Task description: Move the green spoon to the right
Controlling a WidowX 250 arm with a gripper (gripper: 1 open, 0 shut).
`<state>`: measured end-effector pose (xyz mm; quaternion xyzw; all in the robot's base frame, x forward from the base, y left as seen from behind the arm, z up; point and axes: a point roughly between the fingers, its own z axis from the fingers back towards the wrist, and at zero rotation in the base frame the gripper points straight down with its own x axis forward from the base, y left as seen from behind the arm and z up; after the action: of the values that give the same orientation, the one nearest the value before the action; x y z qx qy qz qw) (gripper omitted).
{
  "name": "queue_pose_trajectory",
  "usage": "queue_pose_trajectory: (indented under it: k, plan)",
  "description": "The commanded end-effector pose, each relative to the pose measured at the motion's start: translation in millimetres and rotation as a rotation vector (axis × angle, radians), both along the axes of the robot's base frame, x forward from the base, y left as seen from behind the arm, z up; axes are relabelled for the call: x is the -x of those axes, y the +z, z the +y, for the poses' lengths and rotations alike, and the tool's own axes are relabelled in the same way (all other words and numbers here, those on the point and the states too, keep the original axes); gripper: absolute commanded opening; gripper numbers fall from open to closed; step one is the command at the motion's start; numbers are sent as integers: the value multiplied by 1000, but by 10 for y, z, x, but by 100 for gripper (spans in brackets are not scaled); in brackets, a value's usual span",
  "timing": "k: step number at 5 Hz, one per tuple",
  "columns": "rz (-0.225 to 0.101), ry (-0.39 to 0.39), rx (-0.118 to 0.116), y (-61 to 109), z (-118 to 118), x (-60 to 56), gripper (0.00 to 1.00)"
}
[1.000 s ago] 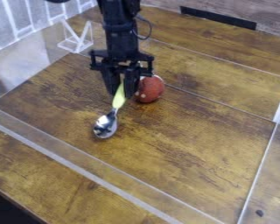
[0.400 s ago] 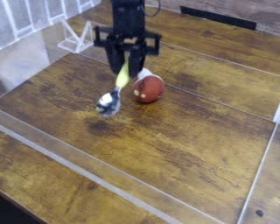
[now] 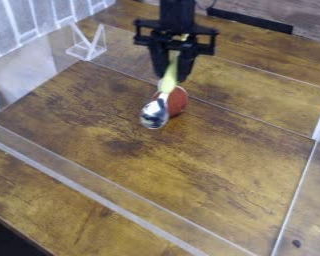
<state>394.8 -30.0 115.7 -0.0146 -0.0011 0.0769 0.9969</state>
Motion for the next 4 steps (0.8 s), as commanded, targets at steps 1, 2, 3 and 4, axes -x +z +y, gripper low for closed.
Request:
queue_pose_trajectory:
  k: [1,2,3,4]
  plan:
    - [-97,-57,3,344,-278,-5,0]
    - [-91,-105,-9,294,-425,-6,0]
    - [-84,-148,-20,231,-539,8,0]
    - [-74,-143,-33,182,-608,-12,0]
